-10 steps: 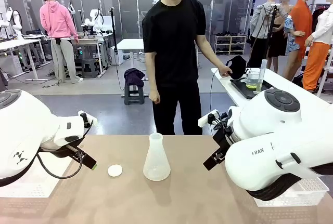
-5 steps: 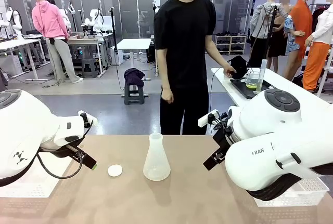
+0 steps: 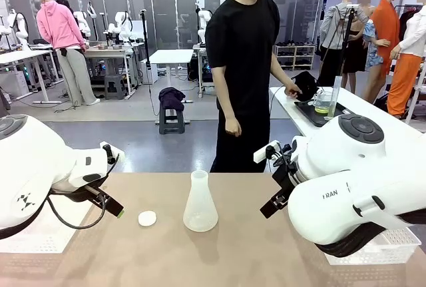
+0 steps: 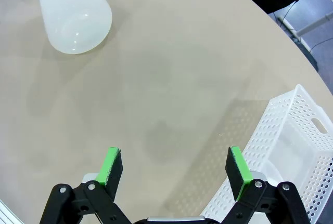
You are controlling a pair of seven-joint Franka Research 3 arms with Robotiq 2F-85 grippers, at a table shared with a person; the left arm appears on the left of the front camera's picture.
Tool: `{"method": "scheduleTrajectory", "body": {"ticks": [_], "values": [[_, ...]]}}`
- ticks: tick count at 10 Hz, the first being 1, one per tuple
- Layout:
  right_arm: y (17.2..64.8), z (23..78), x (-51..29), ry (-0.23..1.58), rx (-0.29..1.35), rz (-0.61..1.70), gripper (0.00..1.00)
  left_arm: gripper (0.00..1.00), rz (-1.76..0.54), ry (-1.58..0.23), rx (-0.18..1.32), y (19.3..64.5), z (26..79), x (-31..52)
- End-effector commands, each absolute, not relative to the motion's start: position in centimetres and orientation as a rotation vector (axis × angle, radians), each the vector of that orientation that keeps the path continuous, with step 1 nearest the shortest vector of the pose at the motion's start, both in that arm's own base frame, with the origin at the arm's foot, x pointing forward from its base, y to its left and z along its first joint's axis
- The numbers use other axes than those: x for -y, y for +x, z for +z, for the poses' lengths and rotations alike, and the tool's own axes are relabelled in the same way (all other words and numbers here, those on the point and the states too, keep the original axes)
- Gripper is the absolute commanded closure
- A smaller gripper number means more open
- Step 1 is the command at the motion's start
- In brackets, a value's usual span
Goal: Prepare the solutions needed for the experiment.
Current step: Pick up the Plastic Funnel and insert it into the Big flask.
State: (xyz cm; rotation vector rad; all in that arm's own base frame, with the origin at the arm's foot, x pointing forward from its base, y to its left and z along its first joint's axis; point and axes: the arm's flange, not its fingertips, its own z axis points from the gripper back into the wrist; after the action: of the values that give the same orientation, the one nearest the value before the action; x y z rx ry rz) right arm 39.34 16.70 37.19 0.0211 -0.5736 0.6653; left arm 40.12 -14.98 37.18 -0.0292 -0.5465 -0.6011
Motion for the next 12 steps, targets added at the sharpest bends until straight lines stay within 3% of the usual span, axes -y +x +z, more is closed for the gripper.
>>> {"method": "scheduleTrajectory", "body": {"ticks": [1, 12], "values": [[39.34, 37.18, -16.69, 0.022, 0.574, 0.663, 0.0, 0.0, -0.601, -0.029, 0.547, 40.12, 37.18, 14.97], [39.34, 37.18, -16.69, 0.022, 0.574, 0.663, 0.0, 0.0, -0.601, -0.029, 0.547, 40.12, 37.18, 14.97]]}}
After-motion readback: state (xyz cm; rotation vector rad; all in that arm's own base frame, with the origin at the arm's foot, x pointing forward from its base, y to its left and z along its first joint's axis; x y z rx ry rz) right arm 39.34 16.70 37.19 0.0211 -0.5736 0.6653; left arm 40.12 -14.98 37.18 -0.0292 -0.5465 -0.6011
